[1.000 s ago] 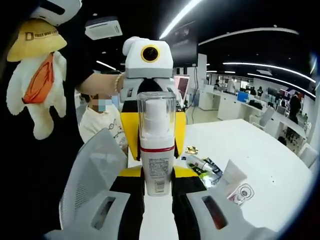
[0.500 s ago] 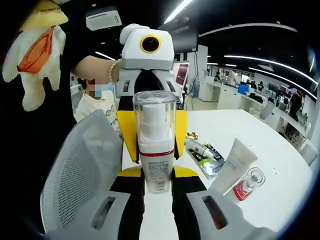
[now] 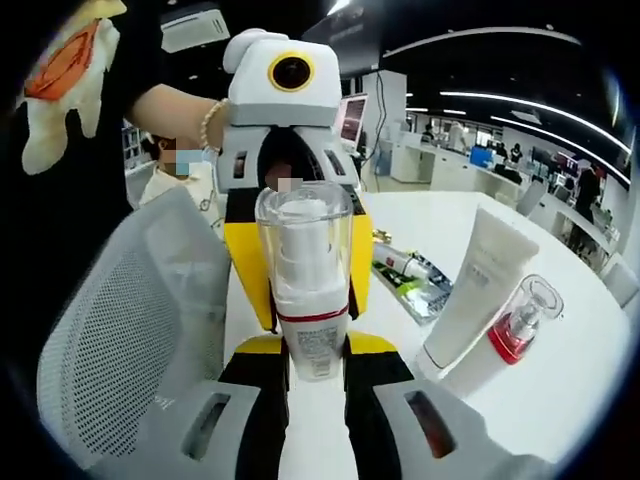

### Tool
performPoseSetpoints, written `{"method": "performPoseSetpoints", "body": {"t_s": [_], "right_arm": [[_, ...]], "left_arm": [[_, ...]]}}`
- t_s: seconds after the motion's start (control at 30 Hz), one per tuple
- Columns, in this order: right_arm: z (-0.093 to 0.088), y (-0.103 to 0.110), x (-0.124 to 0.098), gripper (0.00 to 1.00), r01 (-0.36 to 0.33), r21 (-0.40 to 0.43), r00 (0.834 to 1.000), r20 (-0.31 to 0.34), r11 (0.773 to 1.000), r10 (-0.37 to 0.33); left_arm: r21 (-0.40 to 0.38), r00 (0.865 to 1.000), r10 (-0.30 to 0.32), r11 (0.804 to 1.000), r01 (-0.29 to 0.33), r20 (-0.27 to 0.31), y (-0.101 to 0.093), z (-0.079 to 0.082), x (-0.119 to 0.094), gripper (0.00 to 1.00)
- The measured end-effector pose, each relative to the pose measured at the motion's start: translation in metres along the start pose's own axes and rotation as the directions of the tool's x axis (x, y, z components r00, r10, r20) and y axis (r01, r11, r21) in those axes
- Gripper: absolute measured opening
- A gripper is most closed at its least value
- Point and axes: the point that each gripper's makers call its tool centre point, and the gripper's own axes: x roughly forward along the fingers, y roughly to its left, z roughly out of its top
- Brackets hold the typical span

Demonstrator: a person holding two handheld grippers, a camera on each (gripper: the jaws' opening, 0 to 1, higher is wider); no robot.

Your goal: Arrange the skincare products in the storage area until every visible bottle or jar stands upright without overlapping.

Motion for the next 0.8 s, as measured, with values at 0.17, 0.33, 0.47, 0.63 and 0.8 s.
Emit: {"method": "performPoseSetpoints", "body": {"t_s": [0.17,0.33,0.47,0.63,0.8], "right_arm": [[-0.015,-0.002,0.007,0.20,0.000,0.013,1.000,-0.024,1.000,0.000],[-0.030,-0.007,0.013,0.20,0.001,0.019,0.999,-0.048,1.000,0.000],[-0.038,-0.009,0.017,0.20,-0.006,0.031,0.998,-0.060,1.000,0.008],[-0.045,-0.013,0.019,0.20,-0.010,0.037,0.997,-0.074,0.999,0.012],[-0.051,-0.016,0.021,0.20,-0.016,0.027,0.995,-0.095,1.000,0.018]], "left_arm": [[-0.016,1.000,-0.007,1.000,0.007,-0.012,0.005,-0.014,0.008,0.14],[-0.026,1.000,-0.010,1.000,0.009,-0.029,0.015,-0.033,0.017,0.14],[-0.032,0.999,-0.011,0.999,0.009,-0.036,0.019,-0.040,0.020,0.14],[-0.057,1.000,-0.006,0.998,0.004,-0.026,0.023,-0.045,0.022,0.14],[-0.066,1.000,0.002,0.998,-0.004,-0.022,0.025,-0.049,0.027,0.14]]}}
